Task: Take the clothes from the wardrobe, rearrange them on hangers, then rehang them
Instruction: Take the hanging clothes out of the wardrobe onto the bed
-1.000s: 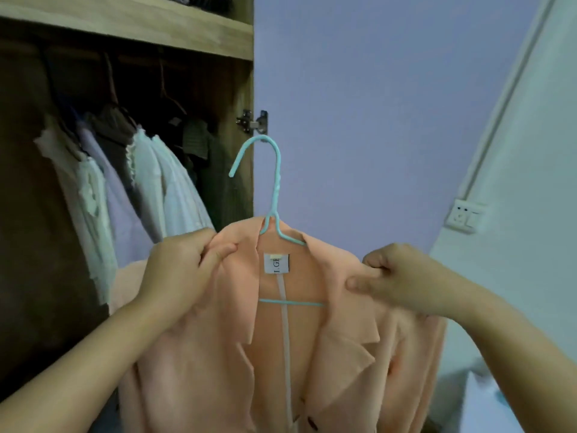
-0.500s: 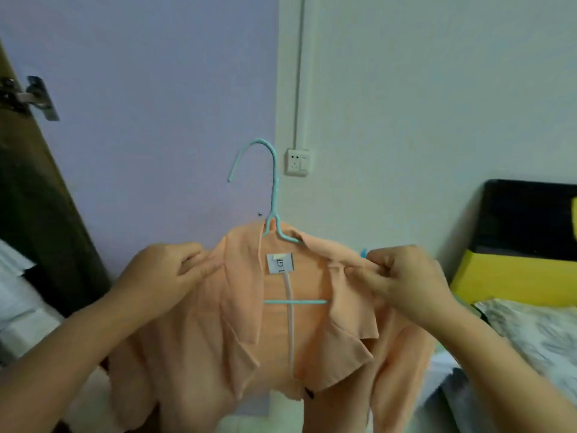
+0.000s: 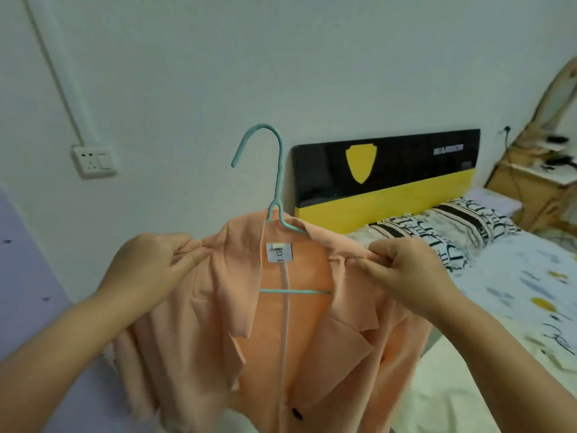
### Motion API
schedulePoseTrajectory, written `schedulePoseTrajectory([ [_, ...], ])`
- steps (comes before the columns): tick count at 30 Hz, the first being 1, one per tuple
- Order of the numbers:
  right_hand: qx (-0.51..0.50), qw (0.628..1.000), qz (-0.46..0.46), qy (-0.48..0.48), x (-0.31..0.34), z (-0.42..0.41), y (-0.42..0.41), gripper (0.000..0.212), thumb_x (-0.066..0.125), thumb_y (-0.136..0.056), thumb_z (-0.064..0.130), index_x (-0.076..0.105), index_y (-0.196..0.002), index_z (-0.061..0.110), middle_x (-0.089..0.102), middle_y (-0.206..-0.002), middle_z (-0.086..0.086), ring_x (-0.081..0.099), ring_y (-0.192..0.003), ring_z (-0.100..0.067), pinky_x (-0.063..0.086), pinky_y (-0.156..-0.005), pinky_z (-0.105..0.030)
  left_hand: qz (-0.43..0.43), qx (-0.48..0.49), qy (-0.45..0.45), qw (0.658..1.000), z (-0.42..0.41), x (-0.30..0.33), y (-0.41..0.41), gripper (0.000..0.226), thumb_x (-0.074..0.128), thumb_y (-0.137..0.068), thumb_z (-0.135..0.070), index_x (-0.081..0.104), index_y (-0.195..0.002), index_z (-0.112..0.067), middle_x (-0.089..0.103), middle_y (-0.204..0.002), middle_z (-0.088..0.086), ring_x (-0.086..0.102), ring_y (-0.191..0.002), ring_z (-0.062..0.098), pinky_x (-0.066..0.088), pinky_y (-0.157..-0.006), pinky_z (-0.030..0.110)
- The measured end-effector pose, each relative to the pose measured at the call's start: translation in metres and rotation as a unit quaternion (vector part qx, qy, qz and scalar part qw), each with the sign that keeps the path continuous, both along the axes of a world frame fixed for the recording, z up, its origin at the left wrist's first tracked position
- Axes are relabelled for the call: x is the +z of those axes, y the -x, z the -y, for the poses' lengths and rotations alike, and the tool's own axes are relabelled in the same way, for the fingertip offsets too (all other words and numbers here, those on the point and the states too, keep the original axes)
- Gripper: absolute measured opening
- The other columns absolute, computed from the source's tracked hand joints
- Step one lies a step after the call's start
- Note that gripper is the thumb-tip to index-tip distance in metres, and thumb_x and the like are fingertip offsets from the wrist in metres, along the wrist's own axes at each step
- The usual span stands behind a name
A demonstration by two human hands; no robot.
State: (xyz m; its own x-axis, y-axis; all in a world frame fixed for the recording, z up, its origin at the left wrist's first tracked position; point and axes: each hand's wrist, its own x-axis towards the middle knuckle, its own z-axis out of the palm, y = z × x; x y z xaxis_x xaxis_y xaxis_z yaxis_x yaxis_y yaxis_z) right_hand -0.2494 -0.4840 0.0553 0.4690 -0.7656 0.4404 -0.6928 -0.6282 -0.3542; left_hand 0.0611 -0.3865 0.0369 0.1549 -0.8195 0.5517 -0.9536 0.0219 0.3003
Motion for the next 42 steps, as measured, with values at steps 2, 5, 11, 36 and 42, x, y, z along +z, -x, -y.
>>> schedulePoseTrajectory([
  [2, -0.027, 1.000, 0.005, -0.008, 0.001, 0.004, 0.040, 0.059, 0.069, -0.077, 0.037, 0.023, -0.046, 0.017, 0.021, -0.041, 0.004, 0.024, -0.045, -0.013, 0.019, -0.050, -0.033, 0.005, -0.032, 0.000, 0.999, 0.027, -0.003, 0.033, 0.042, 0.047, -0.073, -0.050, 0.040, -0.050, -0.015, 0.057, -0.055, 0.015, 0.058, -0.060, 0.036, 0.040, -0.055, 0.037],
  [5, -0.066, 0.998, -0.001, -0.012, 0.004, 0.005, 0.101, 0.058, 0.069, -0.077, 0.036, 0.023, -0.047, 0.018, 0.021, -0.043, 0.004, 0.024, -0.047, -0.016, 0.020, -0.051, -0.033, 0.001, -0.081, -0.001, 0.997, 0.063, -0.005, 0.088, 0.043, 0.046, -0.072, -0.050, 0.043, -0.051, -0.013, 0.059, -0.057, 0.016, 0.059, -0.062, 0.036, 0.040, -0.055, 0.037],
  [11, -0.148, 0.989, -0.003, -0.001, 0.007, -0.002, 0.208, 0.059, 0.069, -0.077, 0.035, 0.021, -0.046, 0.021, 0.019, -0.043, 0.005, 0.022, -0.046, -0.015, 0.019, -0.051, -0.033, -0.011, -0.173, 0.009, 0.985, 0.113, -0.006, 0.197, 0.039, 0.046, -0.073, -0.048, 0.042, -0.047, -0.020, 0.059, -0.056, 0.017, 0.057, -0.059, 0.036, 0.038, -0.054, 0.036],
  [36, -0.517, 0.851, -0.002, 0.092, 0.033, 0.019, 0.412, 0.049, 0.065, -0.072, 0.040, 0.031, -0.046, 0.016, 0.029, -0.042, 0.002, 0.030, -0.048, -0.017, 0.022, -0.050, -0.022, -0.006, -0.507, 0.028, 0.861, 0.325, 0.026, 0.472, 0.054, 0.041, -0.073, -0.060, 0.044, -0.049, -0.012, 0.044, -0.043, -0.002, 0.042, -0.046, 0.015, 0.024, -0.045, 0.025],
  [42, -0.559, 0.825, 0.079, 0.029, -0.017, 0.072, 0.481, 0.039, 0.070, -0.074, 0.032, 0.048, -0.051, 0.009, 0.037, -0.044, 0.004, 0.042, -0.054, -0.020, 0.031, -0.062, -0.035, 0.017, -0.487, -0.025, 0.873, 0.379, -0.008, 0.546, 0.053, 0.055, -0.085, -0.052, 0.032, -0.049, -0.019, 0.040, -0.050, -0.008, 0.038, -0.055, 0.019, 0.023, -0.053, 0.033],
])
